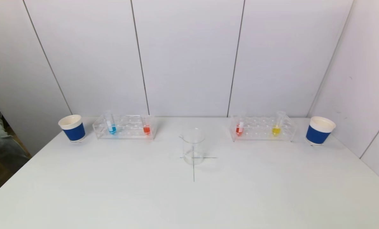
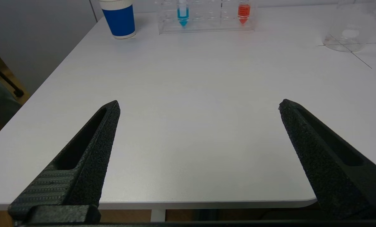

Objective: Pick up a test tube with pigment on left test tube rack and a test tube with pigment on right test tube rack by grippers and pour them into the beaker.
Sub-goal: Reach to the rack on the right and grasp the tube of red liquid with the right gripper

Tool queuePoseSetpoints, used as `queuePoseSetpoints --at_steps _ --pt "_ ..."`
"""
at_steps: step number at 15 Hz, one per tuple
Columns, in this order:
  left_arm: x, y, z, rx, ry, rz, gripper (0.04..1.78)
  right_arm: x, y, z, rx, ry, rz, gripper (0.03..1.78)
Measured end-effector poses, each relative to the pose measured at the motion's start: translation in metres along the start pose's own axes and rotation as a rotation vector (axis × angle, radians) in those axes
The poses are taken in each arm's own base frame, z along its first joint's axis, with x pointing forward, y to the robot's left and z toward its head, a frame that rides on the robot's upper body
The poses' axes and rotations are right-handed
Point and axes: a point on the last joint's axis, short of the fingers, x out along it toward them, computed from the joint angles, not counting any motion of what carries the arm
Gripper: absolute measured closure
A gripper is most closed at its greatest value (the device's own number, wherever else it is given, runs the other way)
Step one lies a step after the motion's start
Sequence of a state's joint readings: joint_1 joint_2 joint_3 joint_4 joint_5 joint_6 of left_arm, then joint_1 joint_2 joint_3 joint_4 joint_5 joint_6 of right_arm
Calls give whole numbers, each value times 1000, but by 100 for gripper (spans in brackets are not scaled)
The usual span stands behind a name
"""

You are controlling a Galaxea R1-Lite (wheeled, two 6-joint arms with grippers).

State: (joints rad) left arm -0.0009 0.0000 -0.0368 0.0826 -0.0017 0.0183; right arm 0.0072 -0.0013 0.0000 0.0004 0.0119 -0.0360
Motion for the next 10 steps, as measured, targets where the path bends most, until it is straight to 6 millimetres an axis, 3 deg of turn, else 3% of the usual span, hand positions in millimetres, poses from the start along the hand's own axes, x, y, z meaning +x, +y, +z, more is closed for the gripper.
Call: queuePoseSetpoints --at_steps 10 --pt "0 0 0 0 0 0 6 0 0 0 -1 1 0 4"
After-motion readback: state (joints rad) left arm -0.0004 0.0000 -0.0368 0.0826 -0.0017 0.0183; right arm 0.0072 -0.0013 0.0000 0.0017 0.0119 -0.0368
